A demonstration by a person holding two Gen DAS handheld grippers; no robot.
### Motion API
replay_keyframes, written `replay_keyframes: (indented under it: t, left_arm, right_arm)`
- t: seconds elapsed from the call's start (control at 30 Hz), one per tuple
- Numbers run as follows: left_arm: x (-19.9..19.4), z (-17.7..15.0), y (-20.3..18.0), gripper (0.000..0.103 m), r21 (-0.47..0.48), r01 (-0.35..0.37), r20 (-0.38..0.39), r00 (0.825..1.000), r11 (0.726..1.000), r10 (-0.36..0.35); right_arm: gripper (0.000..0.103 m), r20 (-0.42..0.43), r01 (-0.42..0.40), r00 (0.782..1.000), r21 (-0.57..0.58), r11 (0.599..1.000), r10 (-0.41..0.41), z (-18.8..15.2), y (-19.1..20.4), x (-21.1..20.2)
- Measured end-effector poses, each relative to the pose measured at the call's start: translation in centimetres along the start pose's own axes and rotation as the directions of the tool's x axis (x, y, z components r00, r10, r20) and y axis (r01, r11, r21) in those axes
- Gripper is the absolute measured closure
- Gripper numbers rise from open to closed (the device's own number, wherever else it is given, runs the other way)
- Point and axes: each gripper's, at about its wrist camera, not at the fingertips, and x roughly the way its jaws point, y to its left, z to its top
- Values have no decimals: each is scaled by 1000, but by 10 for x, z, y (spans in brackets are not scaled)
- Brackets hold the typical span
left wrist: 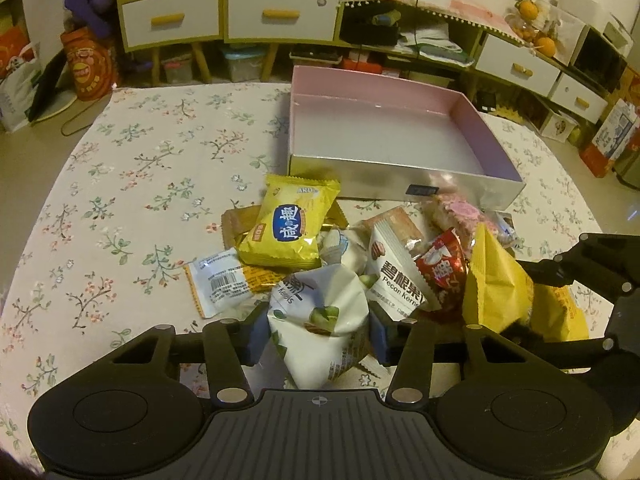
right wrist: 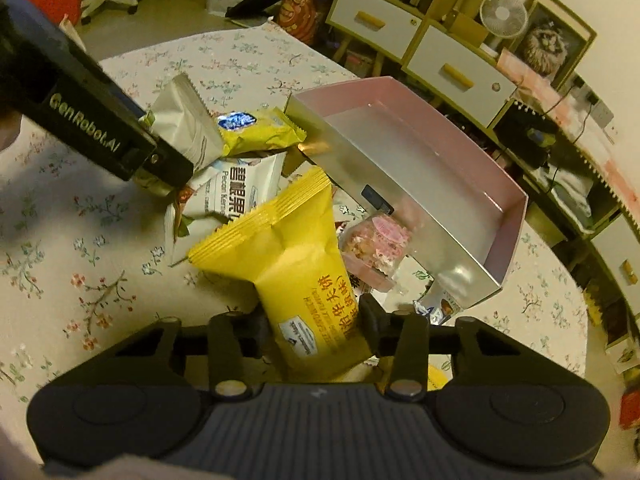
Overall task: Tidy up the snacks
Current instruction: 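Grasp the white-green chip bag with left tool while right tool grasps yellow waffle pack, then carry both packets into the pink box and open both tools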
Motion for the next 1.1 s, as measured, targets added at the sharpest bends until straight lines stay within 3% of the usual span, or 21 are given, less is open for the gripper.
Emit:
replay_keyframes:
  t: [0.73,1.1]
  left_arm:
    - [-28,6,9,59,-73,28,90,996,997,-21]
    - [-26,46,4,59,-133,63,149,988,989,-42]
  right_arm:
    - [66,98,-29,995,159,987,13,14,-20,-25]
    - [66,129,-1,990,350,937,-47,28,-62,-18]
